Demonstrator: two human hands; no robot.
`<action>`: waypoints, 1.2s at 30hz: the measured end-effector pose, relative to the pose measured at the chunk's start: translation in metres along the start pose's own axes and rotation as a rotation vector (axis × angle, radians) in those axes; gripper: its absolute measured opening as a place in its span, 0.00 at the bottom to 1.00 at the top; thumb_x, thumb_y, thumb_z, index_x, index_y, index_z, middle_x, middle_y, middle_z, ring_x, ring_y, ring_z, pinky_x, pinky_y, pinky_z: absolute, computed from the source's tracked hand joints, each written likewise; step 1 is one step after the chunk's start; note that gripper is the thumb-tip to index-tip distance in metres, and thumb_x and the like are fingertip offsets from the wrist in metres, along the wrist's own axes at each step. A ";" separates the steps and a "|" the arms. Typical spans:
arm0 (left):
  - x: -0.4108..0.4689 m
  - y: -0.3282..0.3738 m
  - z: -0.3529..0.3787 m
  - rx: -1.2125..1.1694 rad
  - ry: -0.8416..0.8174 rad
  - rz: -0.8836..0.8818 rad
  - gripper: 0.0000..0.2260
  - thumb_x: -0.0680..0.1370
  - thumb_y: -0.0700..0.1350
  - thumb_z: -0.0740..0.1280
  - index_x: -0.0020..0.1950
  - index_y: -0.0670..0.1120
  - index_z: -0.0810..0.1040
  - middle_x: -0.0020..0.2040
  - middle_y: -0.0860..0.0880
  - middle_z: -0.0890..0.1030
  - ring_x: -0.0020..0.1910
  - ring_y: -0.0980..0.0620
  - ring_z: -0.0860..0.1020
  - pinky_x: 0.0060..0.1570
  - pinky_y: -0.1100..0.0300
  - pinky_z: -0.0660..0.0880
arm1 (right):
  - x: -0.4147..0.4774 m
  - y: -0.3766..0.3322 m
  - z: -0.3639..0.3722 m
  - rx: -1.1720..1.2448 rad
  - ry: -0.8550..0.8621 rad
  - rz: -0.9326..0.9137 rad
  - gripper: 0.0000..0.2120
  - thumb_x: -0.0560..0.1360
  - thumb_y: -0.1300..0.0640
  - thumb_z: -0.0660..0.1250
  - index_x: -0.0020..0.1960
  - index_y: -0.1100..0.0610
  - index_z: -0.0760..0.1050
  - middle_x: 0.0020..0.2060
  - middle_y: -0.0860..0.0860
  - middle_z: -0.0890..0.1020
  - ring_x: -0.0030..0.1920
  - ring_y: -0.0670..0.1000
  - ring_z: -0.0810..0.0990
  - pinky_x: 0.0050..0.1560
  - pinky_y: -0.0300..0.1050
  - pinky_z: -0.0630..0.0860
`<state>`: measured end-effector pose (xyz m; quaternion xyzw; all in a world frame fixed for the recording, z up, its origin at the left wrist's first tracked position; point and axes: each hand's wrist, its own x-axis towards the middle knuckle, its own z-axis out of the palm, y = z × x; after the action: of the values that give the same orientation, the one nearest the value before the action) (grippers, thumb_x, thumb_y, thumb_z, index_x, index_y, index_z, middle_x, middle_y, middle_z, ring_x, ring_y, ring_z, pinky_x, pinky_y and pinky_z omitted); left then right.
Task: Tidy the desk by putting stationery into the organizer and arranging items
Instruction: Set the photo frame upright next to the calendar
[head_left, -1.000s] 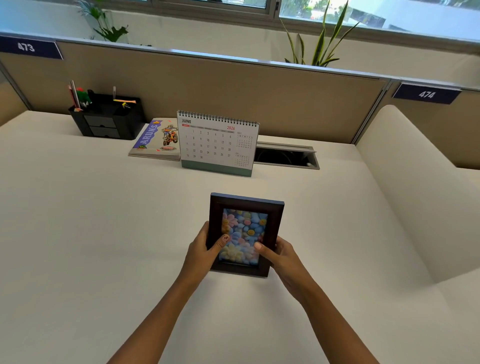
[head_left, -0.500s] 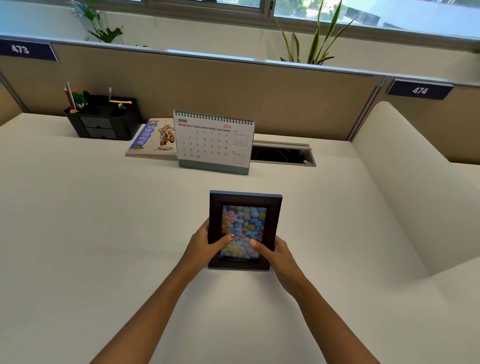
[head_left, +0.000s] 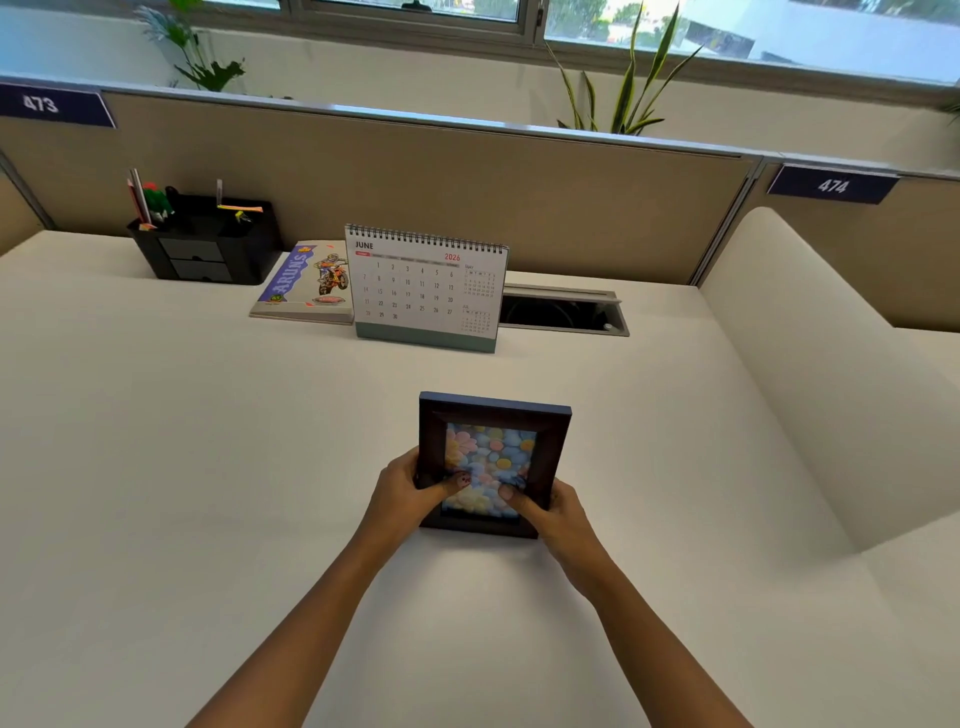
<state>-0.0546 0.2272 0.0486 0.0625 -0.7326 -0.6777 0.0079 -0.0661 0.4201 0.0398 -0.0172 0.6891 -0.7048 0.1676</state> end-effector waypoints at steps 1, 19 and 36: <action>0.000 0.000 0.000 0.000 0.002 0.001 0.13 0.70 0.43 0.74 0.49 0.57 0.76 0.48 0.56 0.82 0.45 0.63 0.81 0.43 0.67 0.78 | 0.000 0.000 0.000 0.004 -0.003 0.006 0.16 0.74 0.56 0.70 0.60 0.54 0.76 0.54 0.49 0.83 0.55 0.47 0.82 0.52 0.38 0.78; 0.006 -0.016 0.000 0.060 0.155 0.124 0.11 0.80 0.54 0.54 0.58 0.63 0.72 0.54 0.57 0.77 0.51 0.58 0.75 0.49 0.71 0.72 | 0.009 -0.002 -0.017 0.059 0.026 0.007 0.12 0.73 0.57 0.70 0.57 0.54 0.78 0.51 0.47 0.85 0.53 0.47 0.82 0.50 0.37 0.79; 0.083 -0.052 0.039 1.118 -0.042 0.140 0.24 0.81 0.54 0.48 0.77 0.51 0.51 0.78 0.51 0.51 0.77 0.49 0.49 0.73 0.53 0.42 | 0.124 -0.048 -0.095 0.106 0.126 -0.050 0.22 0.70 0.51 0.72 0.61 0.56 0.75 0.57 0.53 0.82 0.58 0.54 0.81 0.62 0.53 0.76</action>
<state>-0.1363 0.2535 -0.0128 -0.0049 -0.9826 -0.1855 0.0040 -0.2175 0.4796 0.0564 0.0186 0.6593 -0.7440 0.1070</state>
